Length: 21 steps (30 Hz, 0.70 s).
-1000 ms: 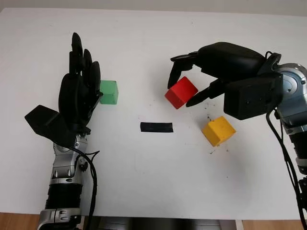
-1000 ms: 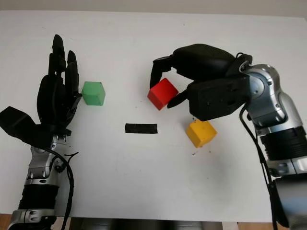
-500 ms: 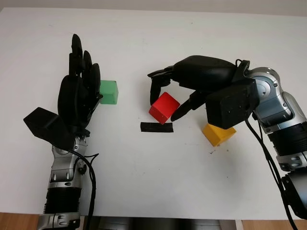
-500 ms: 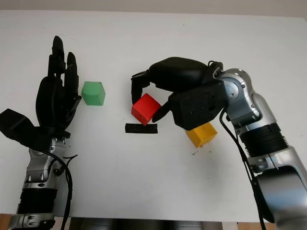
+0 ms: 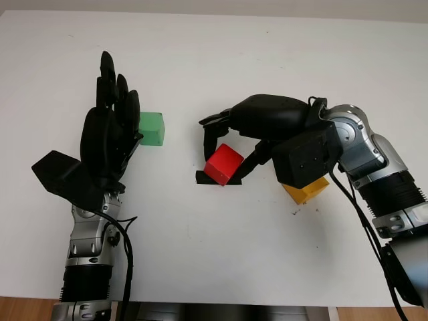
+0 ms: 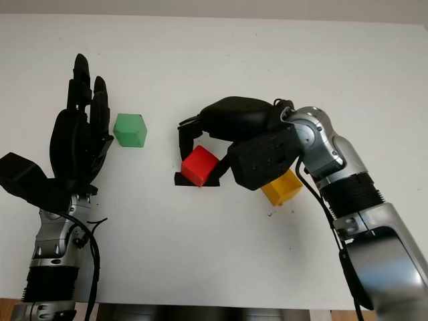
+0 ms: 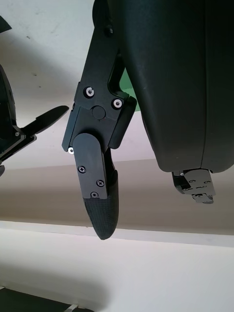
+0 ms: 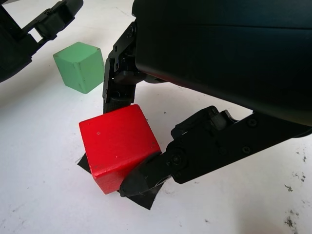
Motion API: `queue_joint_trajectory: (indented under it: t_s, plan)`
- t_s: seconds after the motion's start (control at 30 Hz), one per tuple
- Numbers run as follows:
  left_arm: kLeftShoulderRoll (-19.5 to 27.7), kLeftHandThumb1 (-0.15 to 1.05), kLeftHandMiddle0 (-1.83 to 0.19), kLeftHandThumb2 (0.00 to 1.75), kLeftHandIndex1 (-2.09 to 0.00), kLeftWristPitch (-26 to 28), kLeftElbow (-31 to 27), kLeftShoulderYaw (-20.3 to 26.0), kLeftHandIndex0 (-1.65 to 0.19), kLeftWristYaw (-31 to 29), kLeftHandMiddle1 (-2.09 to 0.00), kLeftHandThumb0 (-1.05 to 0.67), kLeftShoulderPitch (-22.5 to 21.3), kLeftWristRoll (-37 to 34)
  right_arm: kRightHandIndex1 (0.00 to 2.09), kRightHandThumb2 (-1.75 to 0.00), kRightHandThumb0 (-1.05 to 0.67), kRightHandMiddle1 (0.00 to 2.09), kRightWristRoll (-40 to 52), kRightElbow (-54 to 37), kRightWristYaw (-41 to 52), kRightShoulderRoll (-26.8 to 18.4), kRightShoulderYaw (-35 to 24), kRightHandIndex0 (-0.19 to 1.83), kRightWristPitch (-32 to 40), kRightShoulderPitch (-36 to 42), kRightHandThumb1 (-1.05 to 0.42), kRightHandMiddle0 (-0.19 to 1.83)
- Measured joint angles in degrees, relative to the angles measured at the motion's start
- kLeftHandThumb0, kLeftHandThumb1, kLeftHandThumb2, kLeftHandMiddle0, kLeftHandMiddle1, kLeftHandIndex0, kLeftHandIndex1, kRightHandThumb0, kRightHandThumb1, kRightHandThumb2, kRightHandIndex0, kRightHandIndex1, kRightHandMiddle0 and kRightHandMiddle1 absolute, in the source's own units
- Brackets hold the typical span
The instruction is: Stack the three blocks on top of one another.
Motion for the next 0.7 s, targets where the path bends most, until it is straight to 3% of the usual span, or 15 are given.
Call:
queue_joint_trajectory:
  t_s: [0.53, 0.63, 0.7]
  plan:
    - [0.0, 1.05, 0.19, 0.53, 0.00, 0.5, -0.6, 0.0, 0.19, 0.5, -0.01, -0.71, 0.0, 0.3, 0.03, -0.06, -0.48, 1.43, -1.1, 0.0, 1.4, 0.0, 0.5, 0.23, 1.8, -0.6, -0.93, 0.43]
    - [-0.1, 1.05, 0.19, 0.52, 0.00, 0.5, -0.6, 0.0, 0.19, 0.5, 0.00, -0.72, 0.0, 0.3, 0.03, -0.05, -0.53, 1.27, -1.1, -1.1, 2.2, 0.0, 0.5, 0.20, 3.7, -0.6, -0.92, 0.25]
    - [-0.1, 1.05, 0.19, 0.52, 0.00, 0.5, -0.6, 0.0, 0.19, 0.5, -0.01, -0.71, 0.0, 0.3, 0.02, -0.05, -0.58, 0.96, -1.1, -1.6, 2.5, 0.0, 0.5, 0.14, 4.6, -0.6, -0.90, 0.12]
